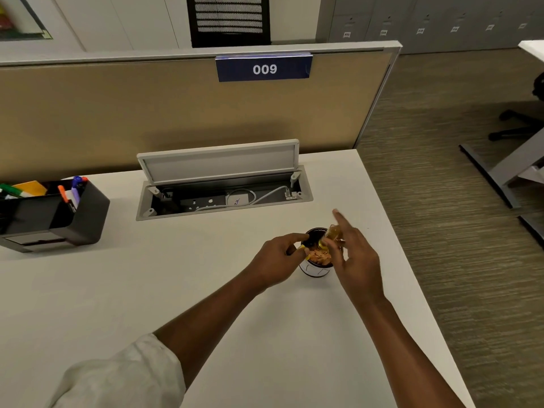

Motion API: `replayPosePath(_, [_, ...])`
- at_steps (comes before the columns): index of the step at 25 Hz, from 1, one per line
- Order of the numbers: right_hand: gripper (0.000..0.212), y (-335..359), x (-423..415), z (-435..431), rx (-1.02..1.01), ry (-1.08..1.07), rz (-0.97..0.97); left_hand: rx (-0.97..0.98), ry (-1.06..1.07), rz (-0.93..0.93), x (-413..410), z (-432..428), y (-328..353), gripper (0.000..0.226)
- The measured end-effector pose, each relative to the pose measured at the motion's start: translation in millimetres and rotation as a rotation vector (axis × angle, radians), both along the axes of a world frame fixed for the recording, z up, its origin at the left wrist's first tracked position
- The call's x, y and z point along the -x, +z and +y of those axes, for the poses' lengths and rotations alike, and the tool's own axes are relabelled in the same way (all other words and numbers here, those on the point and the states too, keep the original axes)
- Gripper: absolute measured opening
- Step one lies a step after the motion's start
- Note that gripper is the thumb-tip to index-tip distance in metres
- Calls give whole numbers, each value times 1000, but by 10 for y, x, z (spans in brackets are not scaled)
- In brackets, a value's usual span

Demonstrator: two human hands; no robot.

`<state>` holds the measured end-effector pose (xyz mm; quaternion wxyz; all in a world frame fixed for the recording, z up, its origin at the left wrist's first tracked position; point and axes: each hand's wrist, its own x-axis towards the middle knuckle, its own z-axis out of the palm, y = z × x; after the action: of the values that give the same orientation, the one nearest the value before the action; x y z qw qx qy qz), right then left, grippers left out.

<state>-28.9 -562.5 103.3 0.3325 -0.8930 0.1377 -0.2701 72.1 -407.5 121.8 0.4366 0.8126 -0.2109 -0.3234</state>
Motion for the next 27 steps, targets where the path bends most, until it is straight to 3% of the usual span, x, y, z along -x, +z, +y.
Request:
replayPosePath(5, [46, 5, -7, 44, 15, 72, 91, 5, 11, 8, 5, 10, -12, 37])
replayPosePath(9, [67, 121, -59, 52, -118, 18, 78, 3, 11, 4, -8, 18, -23, 39])
replayPosePath(13, [76, 175, -48, 55, -105, -13, 52, 3, 16, 8, -16, 41, -33, 36])
replayPosePath(18, [45, 72, -12, 65, 60, 14, -29, 12, 21, 5, -16, 54, -41, 36])
replayPosePath(27, [48, 138, -32, 45, 122, -16, -89, 24, 9, 10, 3, 48, 0, 36])
